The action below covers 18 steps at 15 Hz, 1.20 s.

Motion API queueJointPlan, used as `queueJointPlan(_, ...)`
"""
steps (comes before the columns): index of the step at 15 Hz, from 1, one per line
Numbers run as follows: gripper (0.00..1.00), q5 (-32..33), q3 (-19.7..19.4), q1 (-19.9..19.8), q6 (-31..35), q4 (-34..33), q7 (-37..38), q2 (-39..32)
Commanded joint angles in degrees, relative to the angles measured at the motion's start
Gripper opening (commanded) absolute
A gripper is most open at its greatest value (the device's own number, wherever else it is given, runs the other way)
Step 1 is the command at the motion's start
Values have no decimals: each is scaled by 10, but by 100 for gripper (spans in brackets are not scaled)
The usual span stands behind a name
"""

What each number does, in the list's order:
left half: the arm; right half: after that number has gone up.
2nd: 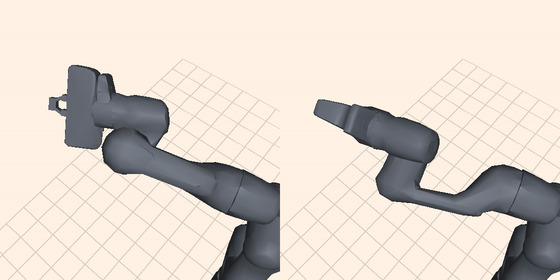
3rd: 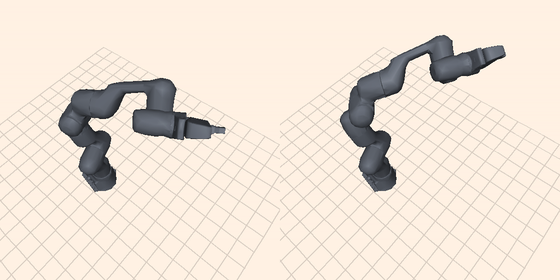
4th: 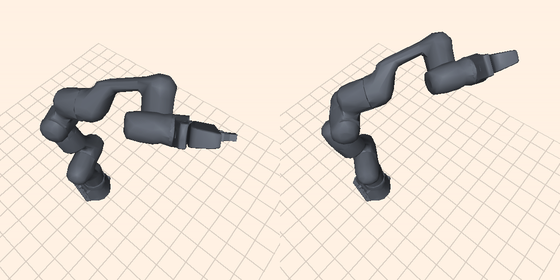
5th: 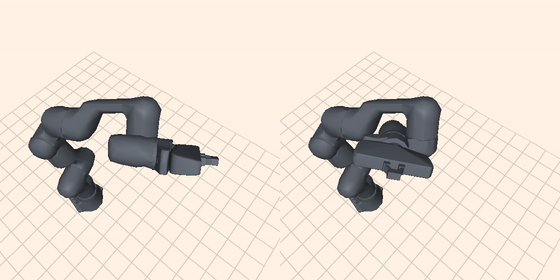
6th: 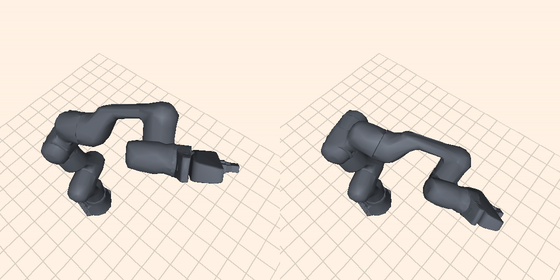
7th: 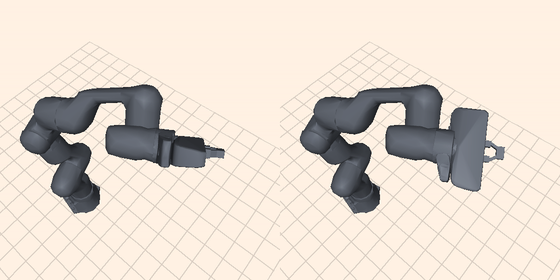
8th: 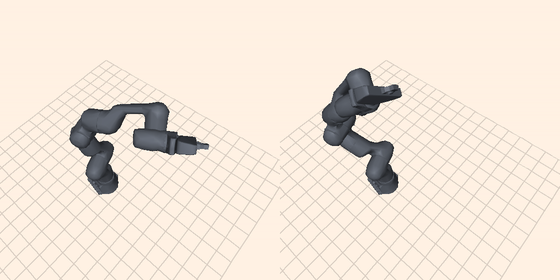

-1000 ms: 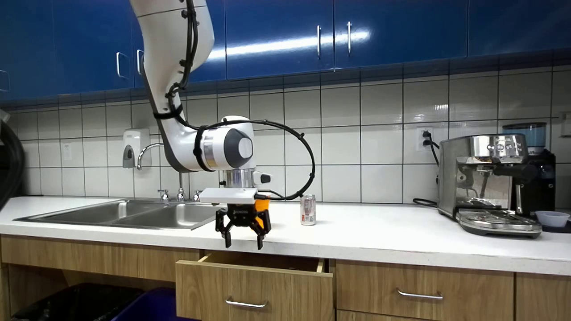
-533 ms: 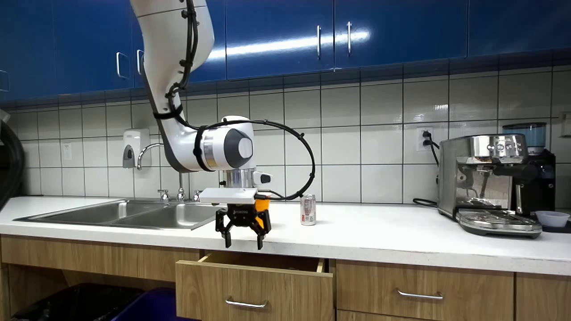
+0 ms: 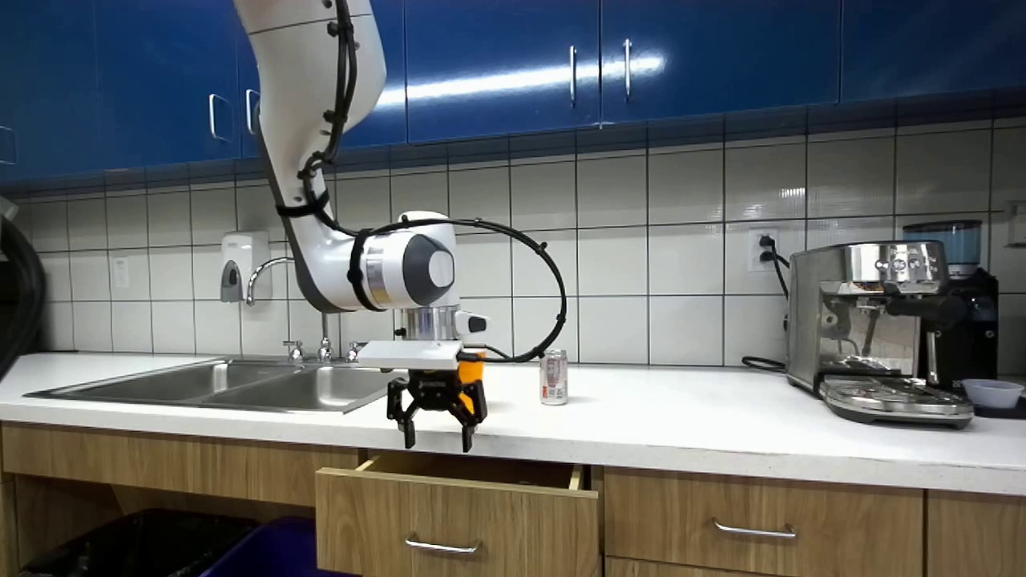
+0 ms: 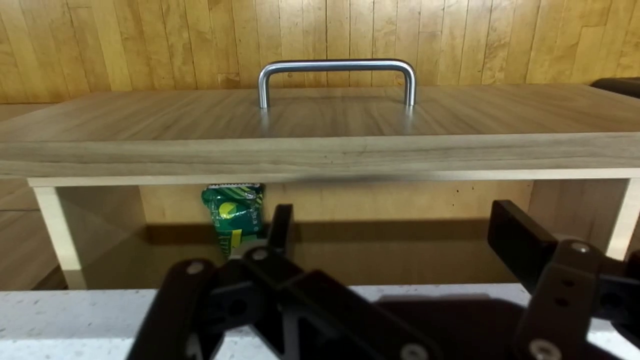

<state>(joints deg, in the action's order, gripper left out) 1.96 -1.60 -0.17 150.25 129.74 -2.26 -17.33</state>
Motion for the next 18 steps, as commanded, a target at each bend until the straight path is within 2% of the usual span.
queueJointPlan(1,100,-3,3,-10,13,-6,-11,-15)
queueJointPlan(18,100,-4,11,-33,24,-31,-70,-66)
